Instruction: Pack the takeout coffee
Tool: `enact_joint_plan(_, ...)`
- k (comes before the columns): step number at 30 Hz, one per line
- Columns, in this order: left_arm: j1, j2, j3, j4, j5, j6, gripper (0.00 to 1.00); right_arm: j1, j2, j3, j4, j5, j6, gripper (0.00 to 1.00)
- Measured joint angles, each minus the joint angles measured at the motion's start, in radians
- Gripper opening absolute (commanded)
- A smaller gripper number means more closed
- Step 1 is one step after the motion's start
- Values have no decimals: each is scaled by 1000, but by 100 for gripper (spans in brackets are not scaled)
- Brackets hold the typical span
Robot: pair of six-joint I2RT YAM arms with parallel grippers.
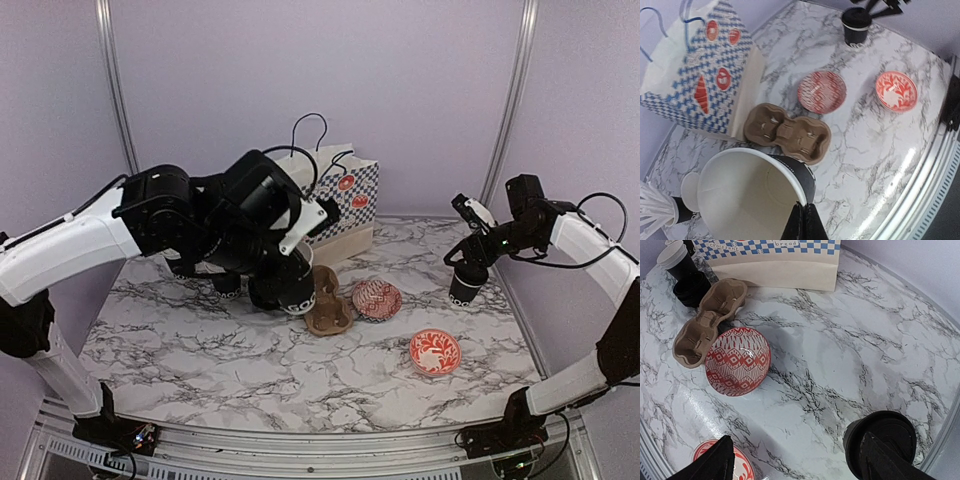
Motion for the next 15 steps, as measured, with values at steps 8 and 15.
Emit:
enact_joint_plan(8, -133, 211, -98, 47, 96, 34, 0, 4, 0, 0, 0, -18, -2, 84)
enact_joint_plan(15, -142, 261, -142, 111, 140, 34, 0, 7, 0, 0, 0, -22, -7, 84)
